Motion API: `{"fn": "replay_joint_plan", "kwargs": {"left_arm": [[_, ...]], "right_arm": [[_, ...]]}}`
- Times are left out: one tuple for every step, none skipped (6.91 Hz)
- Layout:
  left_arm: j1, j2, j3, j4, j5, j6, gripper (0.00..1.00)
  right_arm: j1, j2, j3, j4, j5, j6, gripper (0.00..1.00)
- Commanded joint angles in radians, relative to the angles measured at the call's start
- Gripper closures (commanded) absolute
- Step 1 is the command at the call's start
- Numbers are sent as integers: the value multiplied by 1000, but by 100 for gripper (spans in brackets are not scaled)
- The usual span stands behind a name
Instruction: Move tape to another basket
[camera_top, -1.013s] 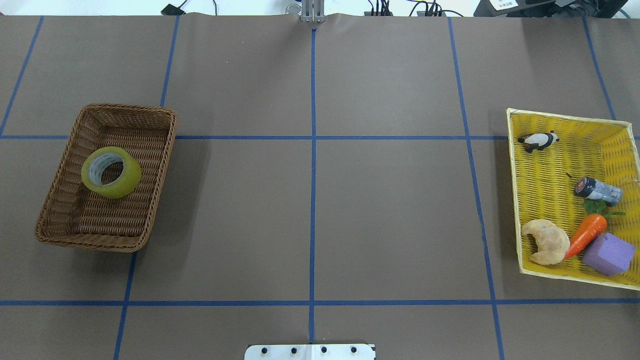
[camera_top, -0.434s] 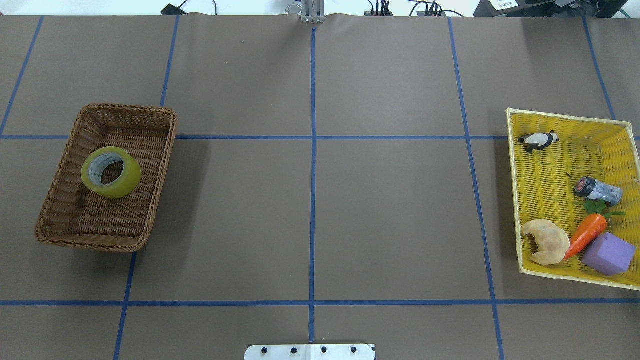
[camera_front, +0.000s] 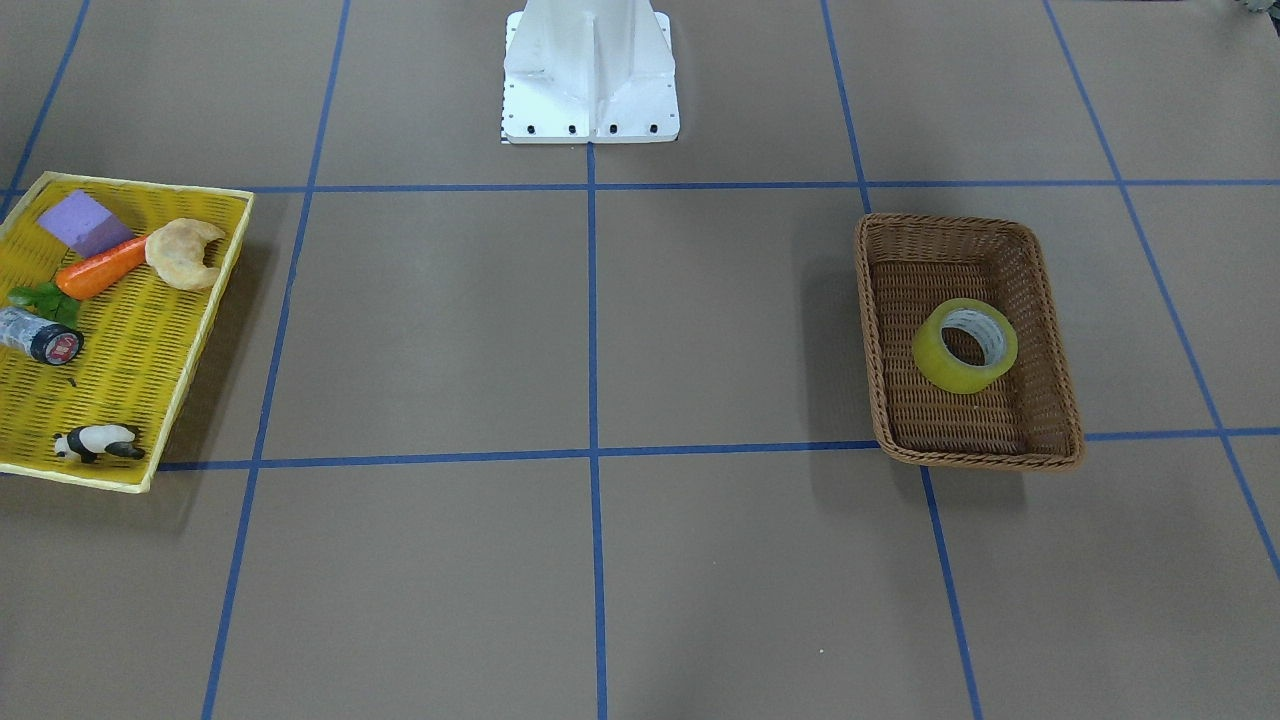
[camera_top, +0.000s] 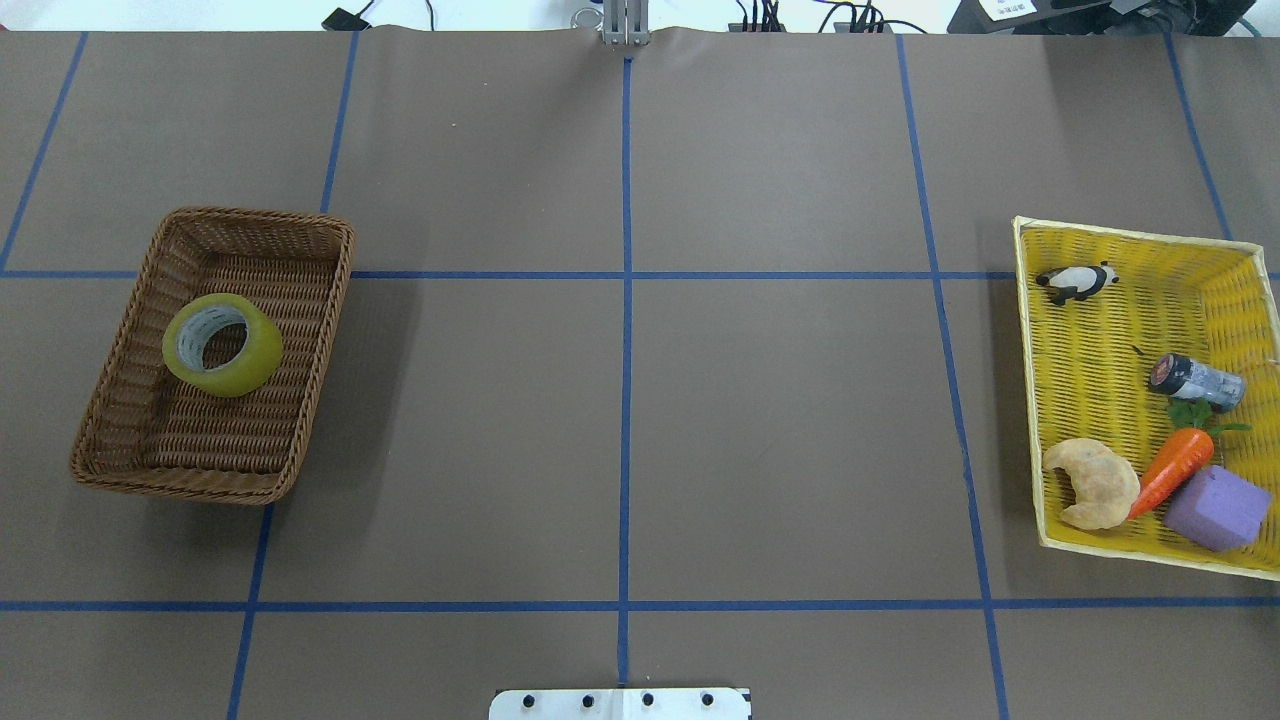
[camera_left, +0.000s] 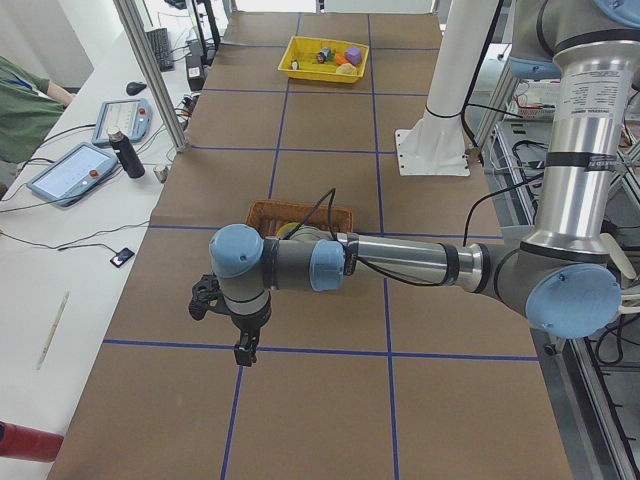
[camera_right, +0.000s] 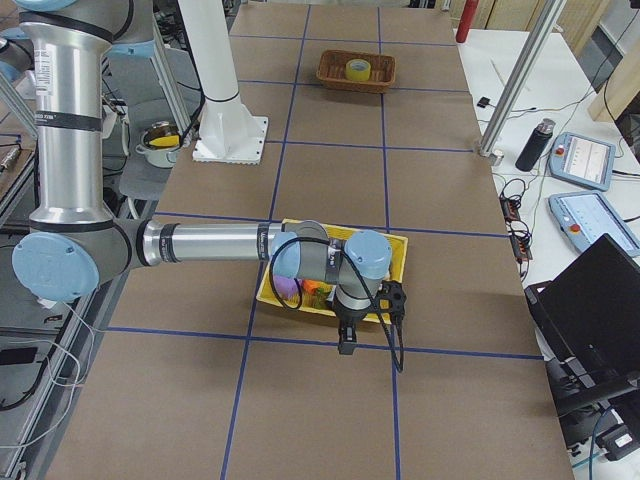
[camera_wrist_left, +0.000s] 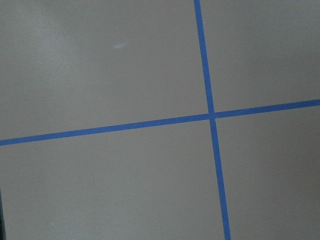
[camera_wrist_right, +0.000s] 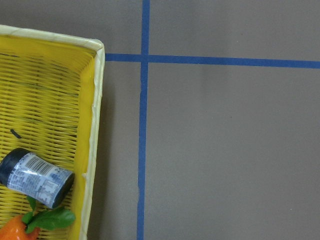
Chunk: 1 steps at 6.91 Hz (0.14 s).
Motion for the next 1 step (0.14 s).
{"fn": "replay_joint_plan", "kwargs": {"left_arm": [[0, 0, 1, 0, 0, 0, 1]], "right_arm": [[0, 0, 0, 0, 0, 0, 0]]}}
